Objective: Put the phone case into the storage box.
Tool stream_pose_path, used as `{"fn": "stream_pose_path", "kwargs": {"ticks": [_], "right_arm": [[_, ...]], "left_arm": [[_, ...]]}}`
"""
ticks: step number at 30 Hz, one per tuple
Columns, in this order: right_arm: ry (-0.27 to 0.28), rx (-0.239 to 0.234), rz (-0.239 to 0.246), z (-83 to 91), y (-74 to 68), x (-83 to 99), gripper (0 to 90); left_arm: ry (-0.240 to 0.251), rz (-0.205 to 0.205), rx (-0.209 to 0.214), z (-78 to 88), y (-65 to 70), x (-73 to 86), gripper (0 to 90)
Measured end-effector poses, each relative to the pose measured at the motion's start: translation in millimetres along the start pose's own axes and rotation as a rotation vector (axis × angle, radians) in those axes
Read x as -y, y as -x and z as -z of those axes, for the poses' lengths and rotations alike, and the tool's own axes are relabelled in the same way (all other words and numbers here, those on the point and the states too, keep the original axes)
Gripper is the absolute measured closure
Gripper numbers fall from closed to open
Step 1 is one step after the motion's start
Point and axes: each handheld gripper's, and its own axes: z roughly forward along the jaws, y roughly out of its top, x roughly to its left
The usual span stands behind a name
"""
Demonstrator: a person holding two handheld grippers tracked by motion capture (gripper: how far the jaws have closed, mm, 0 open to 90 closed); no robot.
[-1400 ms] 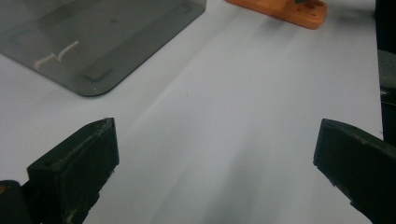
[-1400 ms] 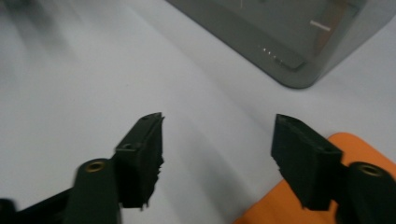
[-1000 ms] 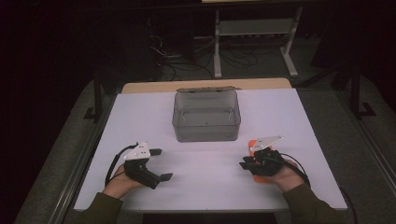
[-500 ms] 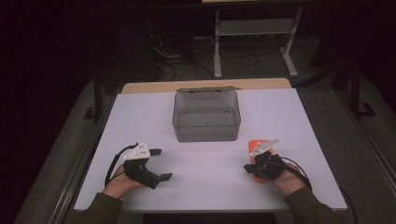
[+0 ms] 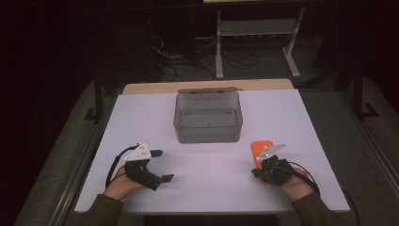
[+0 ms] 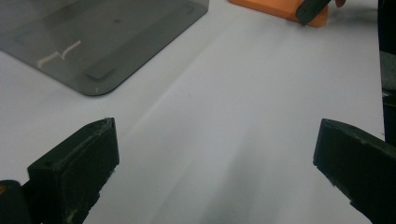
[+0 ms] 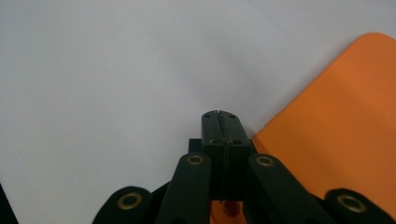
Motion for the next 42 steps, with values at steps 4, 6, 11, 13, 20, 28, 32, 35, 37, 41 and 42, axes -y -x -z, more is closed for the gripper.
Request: {"fn": "stream_pose_path", "kwargs": {"ticks": [4,6,11,13,20,28,32,35,37,41,42], "right_arm": [[0.002,0.016,-0.018,4.4,6.0,6.0,88.8],[-0.001,0.024,-0.026,6.6,9.6,9.1,88.8],[0.001,0.050,-0.055,12.0,20.1,15.9,88.8],[0.001,0.071,-0.074,15.5,26.5,20.2,88.8],[0.007,0.111,-0.105,22.4,40.8,30.1,88.8],[0.066,0.094,-0.123,29.3,42.0,27.6,86.7],[0.161,0.044,-0.117,29.7,34.8,13.6,77.0],[0.191,0.028,-0.114,24.8,30.8,5.5,68.8],[0.203,0.020,-0.113,23.2,30.2,3.1,65.8],[0.253,0.017,-0.113,17.3,23.8,-5.2,50.5],[0.267,0.020,-0.108,15.5,22.3,-6.9,46.6]], "left_arm": [[-0.001,-0.001,0.000,-0.2,0.1,0.0,0.0],[-0.002,-0.001,0.000,-0.3,0.2,0.0,0.0],[-0.001,-0.001,0.001,-0.2,0.2,0.0,0.0],[-0.002,0.000,0.001,-0.3,0.2,0.1,0.0],[-0.002,-0.001,0.001,-0.2,0.1,0.1,0.0],[0.000,0.000,0.001,0.1,0.2,0.0,0.0],[0.001,-0.002,0.000,0.9,1.0,-0.2,0.0],[0.003,-0.001,-0.003,1.3,1.2,-0.5,0.0],[0.005,0.002,-0.003,1.8,1.3,-0.5,0.0],[0.006,0.002,-0.006,2.8,0.9,-0.2,0.0],[0.006,0.003,-0.007,2.7,1.0,-0.1,0.0]]}}
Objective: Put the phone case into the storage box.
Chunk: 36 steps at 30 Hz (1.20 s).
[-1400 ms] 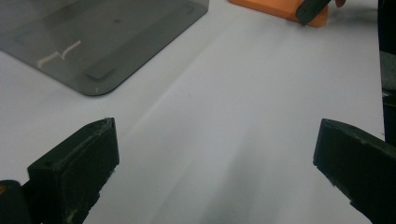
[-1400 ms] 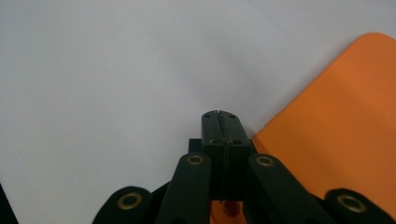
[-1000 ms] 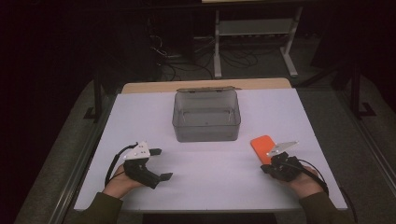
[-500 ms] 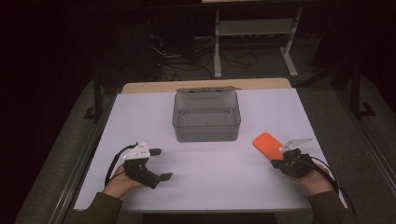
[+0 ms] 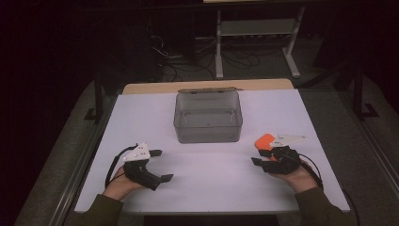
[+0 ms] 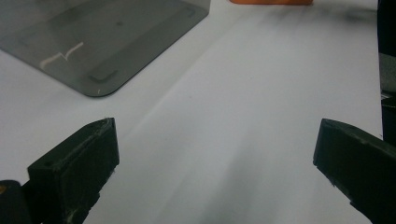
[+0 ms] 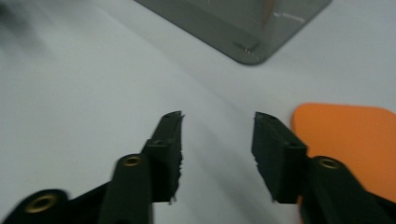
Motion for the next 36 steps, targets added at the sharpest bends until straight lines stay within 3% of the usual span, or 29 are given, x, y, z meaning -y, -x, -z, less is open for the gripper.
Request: {"fn": "stream_pose_path", "kwargs": {"ticks": [4,7,10,14,23,36], "right_arm": [[0.029,0.001,-0.002,-8.9,-7.7,-2.6,31.4],[0.038,0.027,0.029,-14.0,-14.2,-1.1,22.1],[0.047,-0.011,0.021,-16.2,-16.2,1.5,13.0],[0.042,-0.010,0.039,-19.1,-18.9,6.3,3.1],[-0.035,-0.023,0.091,-26.1,-23.0,14.2,0.4],[-0.012,-0.028,0.105,-22.0,-25.3,13.3,0.4]], "left_arm": [[0.002,-0.001,-0.003,0.7,0.7,0.3,0.0],[0.002,0.000,-0.005,2.0,1.0,1.3,0.0],[0.004,0.005,-0.009,3.6,1.4,2.6,0.0],[0.005,0.009,-0.013,5.2,2.2,4.1,0.0],[0.005,0.019,-0.020,7.3,3.1,6.0,0.0],[0.002,0.019,-0.016,3.6,1.9,8.5,0.0]]}}
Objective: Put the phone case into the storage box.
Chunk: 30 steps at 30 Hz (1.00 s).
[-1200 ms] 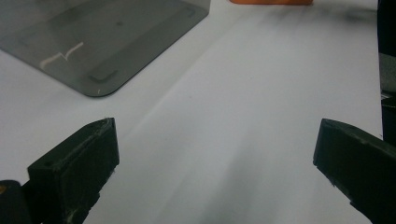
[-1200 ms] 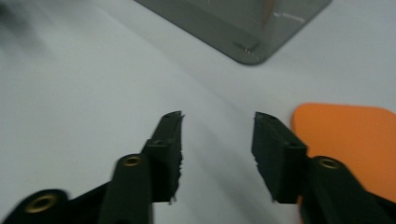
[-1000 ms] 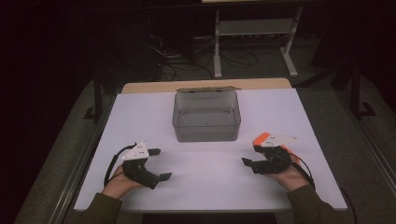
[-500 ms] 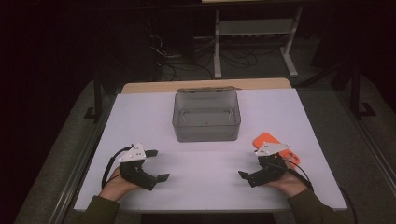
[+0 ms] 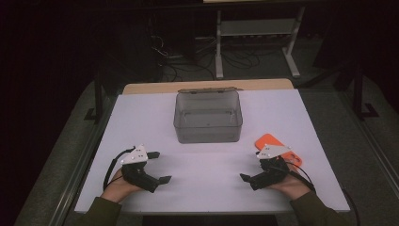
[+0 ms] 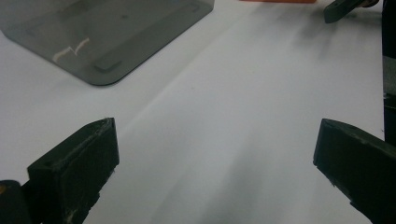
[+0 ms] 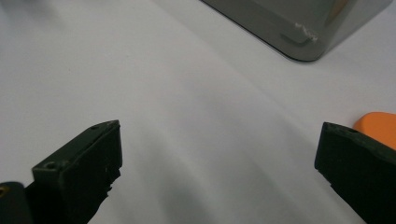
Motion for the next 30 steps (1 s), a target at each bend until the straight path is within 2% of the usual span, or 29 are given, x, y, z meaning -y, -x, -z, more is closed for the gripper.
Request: {"fn": "stream_pose_path", "kwargs": {"ticks": [12,17,21,30], "right_arm": [[0.010,-0.007,-0.022,5.7,2.4,-4.6,0.4],[0.011,-0.020,-0.023,6.2,3.1,-7.2,0.4],[0.003,-0.010,-0.009,8.8,5.0,-10.3,0.4],[-0.009,-0.012,-0.026,13.9,11.8,-14.3,0.5]], "left_arm": [[-0.020,-0.011,-0.006,-0.8,1.9,1.6,0.0],[-0.007,0.008,-0.013,2.1,-1.3,2.9,0.0],[-0.007,0.015,-0.012,2.0,-1.4,3.7,0.0],[-0.015,0.012,-0.005,0.1,0.1,3.6,0.0]]}}
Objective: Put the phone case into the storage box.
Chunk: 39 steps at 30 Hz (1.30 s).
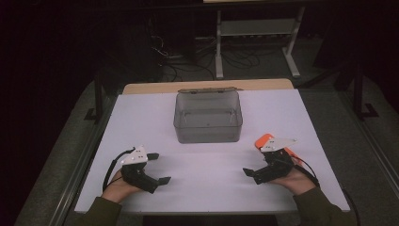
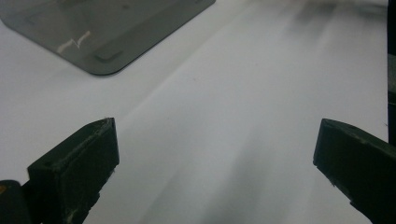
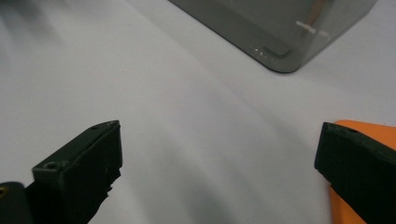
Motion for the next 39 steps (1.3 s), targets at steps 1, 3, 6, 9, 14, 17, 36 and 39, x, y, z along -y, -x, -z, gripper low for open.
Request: {"fn": "stream_pose_path", "kwargs": {"ticks": [1,3,6,9,14,17,36,39], "right_arm": [[-0.003,0.001,0.003,0.7,0.2,-0.4,0.5],[-0.010,0.006,0.004,1.4,0.4,-1.2,0.7],[-0.019,0.017,0.006,1.6,0.4,-2.2,0.7],[-0.022,0.025,0.008,1.9,0.6,-2.7,0.7],[-0.027,0.027,0.009,2.6,2.2,-3.6,0.6],[-0.032,0.031,0.012,3.7,3.4,-4.1,0.7],[-0.042,0.021,-0.005,5.8,14.3,-9.3,0.7],[-0.044,0.016,-0.012,5.6,17.2,-9.5,0.7]], "left_arm": [[0.001,-0.001,-0.001,0.0,-0.1,0.0,0.0],[0.001,-0.001,-0.001,0.1,-0.4,0.0,0.0],[-0.003,0.003,0.001,0.2,-0.9,0.0,0.0],[-0.005,0.010,0.005,-0.5,-1.5,0.0,0.0],[-0.005,0.010,0.007,-0.4,-1.8,-0.4,0.0],[0.000,0.010,0.001,0.5,-1.8,-0.6,0.0],[0.005,-0.002,-0.007,1.9,-1.1,-0.5,0.0],[0.006,-0.001,-0.008,1.9,-0.7,-1.2,0.0]]}}
